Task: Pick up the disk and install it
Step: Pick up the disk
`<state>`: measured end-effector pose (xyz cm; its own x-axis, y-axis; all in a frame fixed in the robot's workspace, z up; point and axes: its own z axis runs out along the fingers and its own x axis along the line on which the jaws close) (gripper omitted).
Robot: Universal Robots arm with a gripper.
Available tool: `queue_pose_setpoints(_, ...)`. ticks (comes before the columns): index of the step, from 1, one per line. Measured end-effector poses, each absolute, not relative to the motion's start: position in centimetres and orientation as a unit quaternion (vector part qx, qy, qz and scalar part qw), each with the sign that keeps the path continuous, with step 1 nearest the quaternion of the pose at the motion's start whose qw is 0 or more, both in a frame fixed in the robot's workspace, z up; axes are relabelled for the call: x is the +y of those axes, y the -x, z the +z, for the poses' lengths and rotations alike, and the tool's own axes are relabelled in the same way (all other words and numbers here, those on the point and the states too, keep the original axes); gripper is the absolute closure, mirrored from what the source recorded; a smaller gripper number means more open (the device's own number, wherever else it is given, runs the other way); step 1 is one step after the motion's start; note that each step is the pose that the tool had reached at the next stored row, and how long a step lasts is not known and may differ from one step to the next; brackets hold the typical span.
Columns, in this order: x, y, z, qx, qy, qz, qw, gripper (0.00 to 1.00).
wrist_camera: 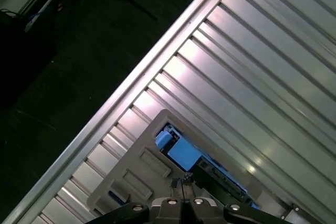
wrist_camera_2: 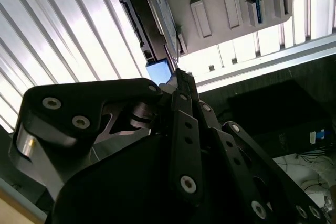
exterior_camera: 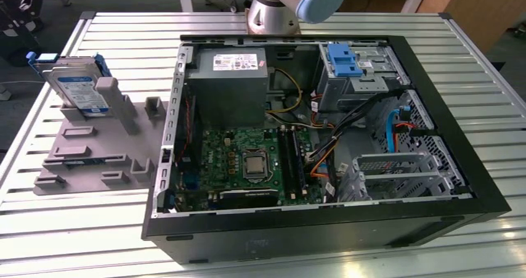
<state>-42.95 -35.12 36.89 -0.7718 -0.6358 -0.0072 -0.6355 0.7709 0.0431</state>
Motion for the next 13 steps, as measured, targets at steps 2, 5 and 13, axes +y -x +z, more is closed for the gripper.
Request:
queue_pose_setpoints(2, -35.12, 42.95, 36.89, -0.939, -0.343, -0.021, 0.004, 0.89)
queue_pose_setpoints(5, -35.12, 42.95, 36.89, -0.938, -0.346, -0.021, 0.004, 0.89)
queue_pose_setpoints(13, -35.11, 42.95, 36.89, -0.938, -0.347, -0.021, 0.004, 0.89)
